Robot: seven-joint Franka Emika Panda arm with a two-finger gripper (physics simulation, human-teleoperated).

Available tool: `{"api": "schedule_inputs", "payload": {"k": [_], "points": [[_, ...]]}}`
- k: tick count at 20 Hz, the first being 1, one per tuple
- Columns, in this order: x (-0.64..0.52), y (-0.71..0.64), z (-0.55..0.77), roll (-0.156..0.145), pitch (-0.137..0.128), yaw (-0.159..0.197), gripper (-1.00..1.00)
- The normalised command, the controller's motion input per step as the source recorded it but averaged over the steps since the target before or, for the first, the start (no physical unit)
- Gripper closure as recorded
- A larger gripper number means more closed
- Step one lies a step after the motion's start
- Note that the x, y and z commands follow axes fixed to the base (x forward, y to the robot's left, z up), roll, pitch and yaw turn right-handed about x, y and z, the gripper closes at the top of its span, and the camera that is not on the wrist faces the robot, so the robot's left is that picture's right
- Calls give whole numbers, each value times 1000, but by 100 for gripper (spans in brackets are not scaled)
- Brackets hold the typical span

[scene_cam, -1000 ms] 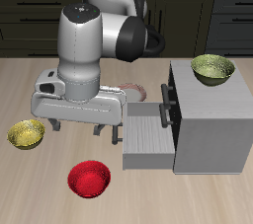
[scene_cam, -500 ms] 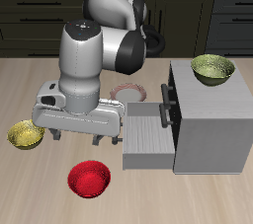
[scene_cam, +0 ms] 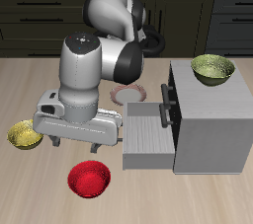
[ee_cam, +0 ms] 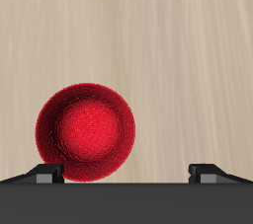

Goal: Place the red bowl in the bottom drawer of the white cabinet

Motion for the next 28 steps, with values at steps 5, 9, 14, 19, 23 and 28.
{"api": "schedule_inputs", "payload": {"k": [5,9,14,19,23,28], "points": [[-48,-33,-385,2,3,-17,-100],[-50,-11,-270,-3,31,-19,-100],[-17,27,-291,5,33,3,-100],[-9,114,-271,21,22,7,-100],[-13,41,-414,1,64,-2,-100],[-14,26,-240,1,45,13,-100]]}}
